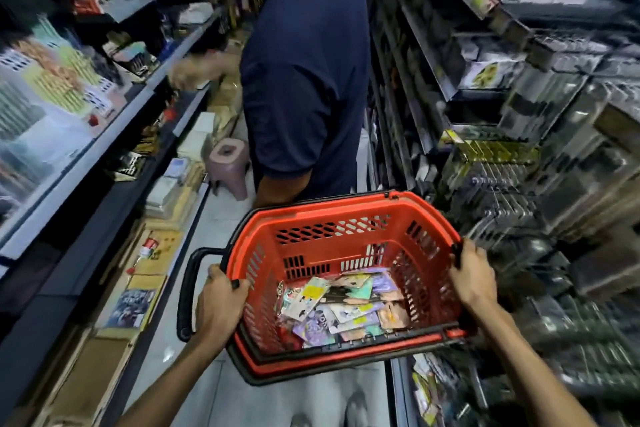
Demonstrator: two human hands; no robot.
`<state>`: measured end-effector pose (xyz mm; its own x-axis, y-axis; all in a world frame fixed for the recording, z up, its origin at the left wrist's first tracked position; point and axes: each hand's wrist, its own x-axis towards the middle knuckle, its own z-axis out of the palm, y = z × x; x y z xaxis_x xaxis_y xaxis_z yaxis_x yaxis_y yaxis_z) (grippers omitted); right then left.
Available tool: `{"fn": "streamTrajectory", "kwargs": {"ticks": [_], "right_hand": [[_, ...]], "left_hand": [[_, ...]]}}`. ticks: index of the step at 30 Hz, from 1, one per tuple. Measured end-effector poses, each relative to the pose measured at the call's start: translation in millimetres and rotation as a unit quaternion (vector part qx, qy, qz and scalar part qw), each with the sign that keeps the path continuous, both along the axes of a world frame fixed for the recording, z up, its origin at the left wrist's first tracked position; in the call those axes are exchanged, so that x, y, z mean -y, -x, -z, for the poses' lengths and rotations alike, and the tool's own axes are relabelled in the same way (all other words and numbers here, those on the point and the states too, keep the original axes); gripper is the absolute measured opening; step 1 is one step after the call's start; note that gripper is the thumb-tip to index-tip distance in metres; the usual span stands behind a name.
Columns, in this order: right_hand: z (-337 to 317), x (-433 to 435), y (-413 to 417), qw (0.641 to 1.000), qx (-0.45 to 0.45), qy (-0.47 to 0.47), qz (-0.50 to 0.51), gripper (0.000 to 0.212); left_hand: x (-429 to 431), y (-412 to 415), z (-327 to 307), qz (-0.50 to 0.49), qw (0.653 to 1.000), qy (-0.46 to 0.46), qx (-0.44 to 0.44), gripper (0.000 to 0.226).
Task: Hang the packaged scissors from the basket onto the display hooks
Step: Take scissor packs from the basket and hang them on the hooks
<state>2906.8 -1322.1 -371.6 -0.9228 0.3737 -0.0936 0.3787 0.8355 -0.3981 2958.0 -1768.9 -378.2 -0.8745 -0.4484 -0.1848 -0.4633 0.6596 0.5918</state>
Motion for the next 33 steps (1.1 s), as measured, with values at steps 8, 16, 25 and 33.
{"fn": "streamTrajectory", "kwargs": {"ticks": [8, 16, 25, 33], "right_hand": [[24, -12, 73, 0.997, -0.044, 0.040, -0.042, 0.053], [34, -19, 115, 0.996, -0.037, 0.056, -0.065, 0.046], [33, -19, 160, 0.997, -0.036, 0.032, -0.058, 0.041], [23, -18, 198, 0.999, -0.037, 0.012, -0.034, 0.043]], "left_hand": [[-20, 23, 29, -0.056, 0.998, -0.021, -0.016, 0.036], [-37, 47, 22, -0.087, 0.996, -0.002, -0.010, 0.032], [-34, 96, 16, -0.072, 0.997, -0.005, -0.012, 0.033], [-28, 156, 13, -0.043, 0.998, -0.014, -0.032, 0.031]]}}
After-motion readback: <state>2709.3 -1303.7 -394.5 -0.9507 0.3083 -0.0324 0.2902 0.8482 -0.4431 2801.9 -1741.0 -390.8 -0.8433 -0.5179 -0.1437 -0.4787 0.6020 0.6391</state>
